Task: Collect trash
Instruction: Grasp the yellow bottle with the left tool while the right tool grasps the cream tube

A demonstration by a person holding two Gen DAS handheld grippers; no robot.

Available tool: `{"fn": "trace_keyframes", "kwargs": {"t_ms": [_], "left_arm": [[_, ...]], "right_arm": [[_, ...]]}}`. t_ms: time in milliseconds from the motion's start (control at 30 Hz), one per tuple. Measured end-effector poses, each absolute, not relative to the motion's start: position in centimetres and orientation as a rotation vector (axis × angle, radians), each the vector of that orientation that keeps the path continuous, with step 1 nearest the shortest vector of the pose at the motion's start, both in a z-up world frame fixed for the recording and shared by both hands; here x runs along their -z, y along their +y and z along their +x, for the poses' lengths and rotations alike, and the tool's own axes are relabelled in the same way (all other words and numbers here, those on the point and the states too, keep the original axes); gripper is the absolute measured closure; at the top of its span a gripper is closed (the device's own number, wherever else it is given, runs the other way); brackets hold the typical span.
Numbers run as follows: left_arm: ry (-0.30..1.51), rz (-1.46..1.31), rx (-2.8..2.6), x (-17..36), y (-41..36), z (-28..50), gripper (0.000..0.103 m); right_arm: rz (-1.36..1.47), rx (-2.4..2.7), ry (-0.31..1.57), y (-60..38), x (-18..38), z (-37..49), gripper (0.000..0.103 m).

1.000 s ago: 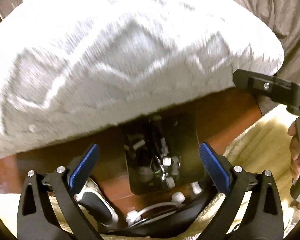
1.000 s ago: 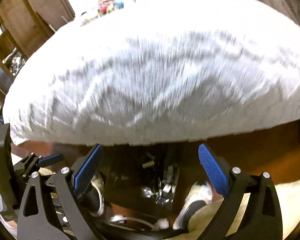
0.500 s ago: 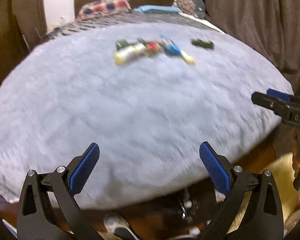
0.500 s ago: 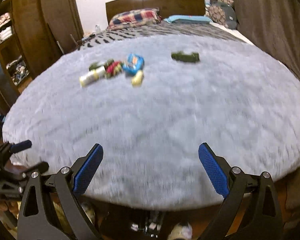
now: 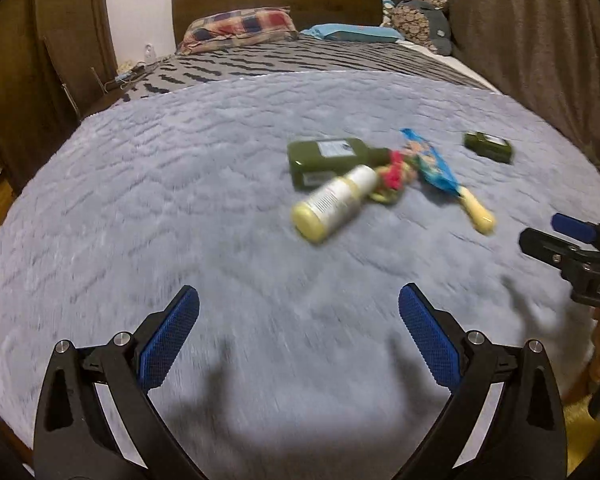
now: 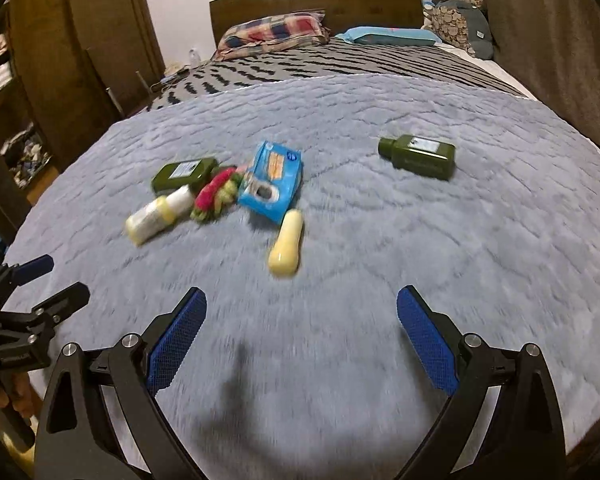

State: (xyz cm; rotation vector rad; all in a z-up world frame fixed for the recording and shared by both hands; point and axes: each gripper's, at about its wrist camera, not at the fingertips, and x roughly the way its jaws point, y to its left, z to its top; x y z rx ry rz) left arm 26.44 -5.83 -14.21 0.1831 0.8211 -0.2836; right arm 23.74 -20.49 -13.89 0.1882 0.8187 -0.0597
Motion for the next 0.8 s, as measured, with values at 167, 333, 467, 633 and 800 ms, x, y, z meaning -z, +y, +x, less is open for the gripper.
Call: {"fn": "trace_keyframes", "kwargs": {"t_ms": [167, 333, 467, 633, 800], "left_arm": [[0.809, 0.242, 0.292, 15.5, -7.3, 29.4, 0.009], [0.820, 0.257, 0.323, 16.4, -8.6, 31.7, 0.023], [0.833, 0.258, 0.350, 17.1, -9.8, 33.6, 0.040], [0.866, 0.244, 0.395, 17.9, -10.6, 35.0, 0.052], [0.881, 0.217, 0.412, 18.0, -10.2, 35.1, 0.052]], "right_arm": [[0.219, 0.041, 0.829, -20.3, 15.1, 26.2, 0.029], [0.208, 0.043, 0.858, -19.9, 16.5, 27.7, 0.049], [0.209, 0.042, 0.864, -20.0, 16.8, 28.2, 0.051], [0.183, 0.060, 0.871, -19.7, 17.3, 28.4, 0.059], [0.194, 0.077, 0.850, -19.9, 17.3, 28.1, 0.081]]}}
